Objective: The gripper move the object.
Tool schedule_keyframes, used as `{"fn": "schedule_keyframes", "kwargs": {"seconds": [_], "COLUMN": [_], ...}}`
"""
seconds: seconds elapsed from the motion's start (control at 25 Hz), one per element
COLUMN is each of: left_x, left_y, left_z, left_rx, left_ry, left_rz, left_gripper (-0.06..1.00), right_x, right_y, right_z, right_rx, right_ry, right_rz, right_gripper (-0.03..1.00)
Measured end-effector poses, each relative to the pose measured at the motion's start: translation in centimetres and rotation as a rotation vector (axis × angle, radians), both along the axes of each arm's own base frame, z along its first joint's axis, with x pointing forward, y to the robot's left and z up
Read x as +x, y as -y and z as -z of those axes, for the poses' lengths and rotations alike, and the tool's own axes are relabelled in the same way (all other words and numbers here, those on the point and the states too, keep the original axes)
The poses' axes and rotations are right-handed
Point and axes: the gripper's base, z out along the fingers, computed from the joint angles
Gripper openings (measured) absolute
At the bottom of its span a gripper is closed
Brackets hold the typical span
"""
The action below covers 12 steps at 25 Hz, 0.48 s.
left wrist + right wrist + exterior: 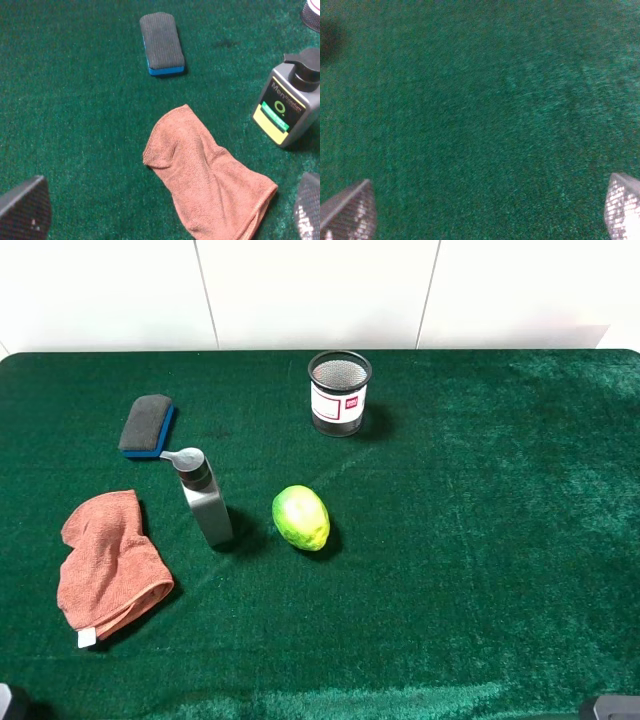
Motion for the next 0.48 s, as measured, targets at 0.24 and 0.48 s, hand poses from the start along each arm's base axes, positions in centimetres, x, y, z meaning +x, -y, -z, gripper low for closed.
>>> {"fn": "schedule_keyframes", "kwargs": {"seconds": [0.24,0.48], "left_x": [0.0,0.0], "left_y": [0.0,0.0], "left_z": [0.0,0.0], "left_rx": [0.000,0.000], "left_ry": [0.000,0.000], "left_rz": [0.000,0.000], "left_gripper": [0.99,0.99], "right_x": [-2.4,-3.3], "right_y": [0.1,0.0], "right_z": [1.6,2.5], "right_rx": [0.000,0.002], "right_ry": [0.172,0.282], "right_rz": [0.056,0.053], "right_gripper": [0.70,0.70]}}
